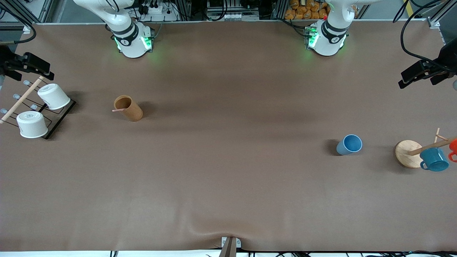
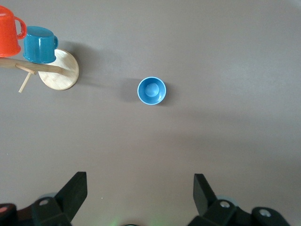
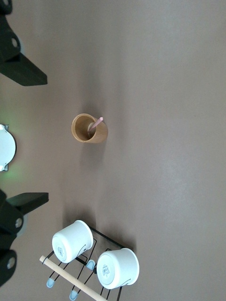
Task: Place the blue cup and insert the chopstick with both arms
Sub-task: 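Reach the left gripper to the blue cup while the right gripper reaches the chopstick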
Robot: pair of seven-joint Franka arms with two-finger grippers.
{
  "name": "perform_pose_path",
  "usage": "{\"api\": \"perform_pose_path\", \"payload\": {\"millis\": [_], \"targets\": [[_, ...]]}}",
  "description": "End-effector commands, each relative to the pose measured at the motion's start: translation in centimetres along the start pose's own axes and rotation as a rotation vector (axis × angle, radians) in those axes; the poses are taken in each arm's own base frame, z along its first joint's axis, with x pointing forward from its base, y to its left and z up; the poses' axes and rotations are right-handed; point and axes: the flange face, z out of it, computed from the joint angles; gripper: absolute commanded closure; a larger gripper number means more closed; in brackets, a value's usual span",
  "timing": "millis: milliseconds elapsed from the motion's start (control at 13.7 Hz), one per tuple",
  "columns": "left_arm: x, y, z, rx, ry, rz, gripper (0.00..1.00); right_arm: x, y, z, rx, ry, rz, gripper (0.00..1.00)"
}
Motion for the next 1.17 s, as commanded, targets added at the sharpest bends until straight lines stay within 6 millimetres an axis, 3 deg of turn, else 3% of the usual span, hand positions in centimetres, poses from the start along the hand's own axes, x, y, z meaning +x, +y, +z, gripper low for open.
{"api": "perform_pose_path", "payload": {"millis": [0,219,438,584,730,1022,1096], "targets": [[-0.4,-0.2,-0.3,0.022,-0.001,0.011,0.0,-0.3,0.3,-0.7,-0.011,0.016,0.008,0.0],[0.8,-0.5,0.1,0.027,-0.004,0.003,0.0,-0.2,0.5,-0.6,-0.009,0.016,0.01,0.0],[3.8,-0.7,4.7,0.041,-0.054,0.003,0.0,0.1,0.5,-0.1,-0.008,0.006,0.01,0.0],[6.0,-0.7,8.8,0.042,-0.068,-0.002,0.0,0.4,0.4,0.5,-0.006,-0.002,0.008,0.0],[7.5,-2.4,13.6,0.033,-0.009,-0.026,0.0,0.9,0.0,2.6,0.004,-0.046,0.001,0.0],[7.8,-1.9,24.3,0.032,-0.037,-0.013,0.0,2.7,-0.2,6.3,0.006,-0.081,-0.015,0.0],[7.4,-2.3,26.1,0.033,-0.06,-0.014,0.0,3.0,-0.2,6.9,0.007,-0.092,-0.027,0.0]]}}
